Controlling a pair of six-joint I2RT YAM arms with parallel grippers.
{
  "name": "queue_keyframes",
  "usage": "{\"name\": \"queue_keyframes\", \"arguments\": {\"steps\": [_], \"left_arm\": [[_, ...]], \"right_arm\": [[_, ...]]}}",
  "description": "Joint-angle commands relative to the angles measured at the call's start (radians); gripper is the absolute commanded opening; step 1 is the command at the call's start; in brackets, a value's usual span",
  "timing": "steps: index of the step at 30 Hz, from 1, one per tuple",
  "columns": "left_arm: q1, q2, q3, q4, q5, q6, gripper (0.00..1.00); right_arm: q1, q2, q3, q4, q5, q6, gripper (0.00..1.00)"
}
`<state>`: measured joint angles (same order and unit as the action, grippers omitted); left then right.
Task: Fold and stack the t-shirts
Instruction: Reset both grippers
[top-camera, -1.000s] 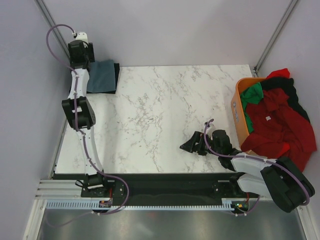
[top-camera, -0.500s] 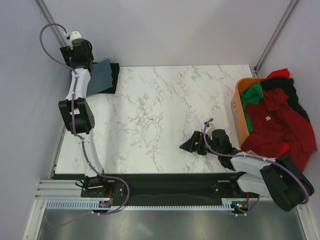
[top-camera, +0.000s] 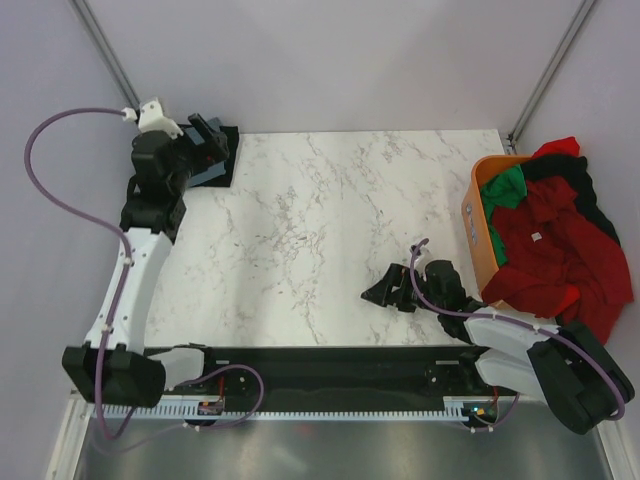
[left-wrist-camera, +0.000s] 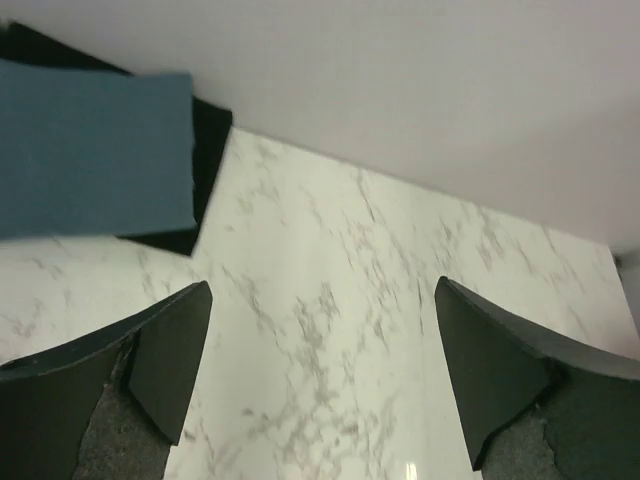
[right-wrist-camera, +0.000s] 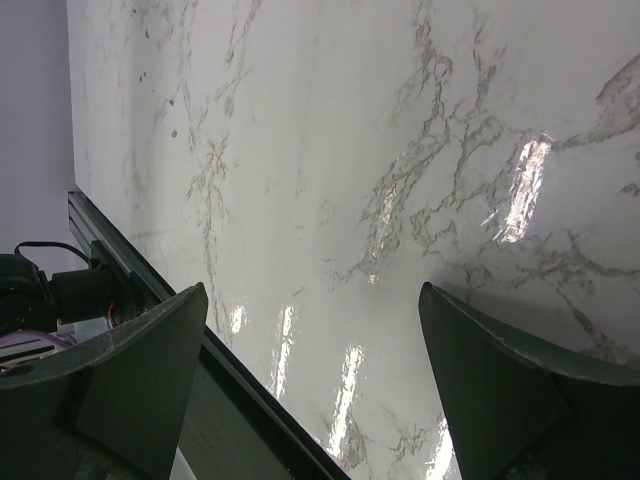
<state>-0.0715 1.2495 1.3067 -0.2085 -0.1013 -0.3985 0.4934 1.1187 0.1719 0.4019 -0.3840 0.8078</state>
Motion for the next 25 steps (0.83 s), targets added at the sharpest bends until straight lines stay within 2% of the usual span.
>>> {"name": "queue_keyframes", "arguments": {"steps": [1, 4, 5, 9, 10, 12, 13, 14, 17, 21, 25], "left_arm": [[0.002, -0.089, -0.118, -0.243, 0.285, -0.053, 1.00], [0.009, -0.172, -0.206, -0.391, 0.398, -0.036, 1.00], [0.010, -0.243, -0.236, -0.411, 0.402, -0.036, 1.00], [0.010, -0.461, -0.403, -0.440, 0.333, -0.043, 1.00], [0.010, -0.510, -0.465, -0.442, 0.275, -0.040, 1.00], [0.006, -0.609, -0.512, -0.468, 0.230, -0.025, 1.00], [-0.011, -0.627, -0.543, -0.485, 0.139, -0.086, 1.00], [-0.016, -0.640, -0.553, -0.509, 0.115, -0.109, 1.00], [-0.022, -0.671, -0.549, -0.493, 0.144, -0.077, 1.00], [-0.022, -0.641, -0.564, -0.474, 0.069, -0.063, 1.00], [-0.022, -0.642, -0.567, -0.473, 0.075, -0.063, 1.00]], "right_arm": [[-0.001, -0.004, -0.022, -0.086, 0.031, -0.025, 0.95], [0.002, 0.006, -0.012, -0.094, 0.031, -0.027, 0.96], [0.002, 0.006, -0.012, -0.095, 0.031, -0.028, 0.95], [0.004, -0.011, -0.014, -0.106, 0.036, -0.027, 0.96], [0.002, -0.013, -0.012, -0.109, 0.039, -0.025, 0.96], [0.004, -0.016, -0.012, -0.113, 0.040, -0.024, 0.97], [0.004, -0.014, -0.009, -0.113, 0.042, -0.021, 0.97], [0.005, -0.013, -0.009, -0.117, 0.042, -0.021, 0.98], [0.005, 0.000, -0.003, -0.121, 0.043, -0.022, 0.98], [0.010, 0.042, 0.009, -0.115, 0.036, -0.028, 0.98], [0.014, 0.050, 0.031, -0.140, 0.043, -0.035, 0.98]]}}
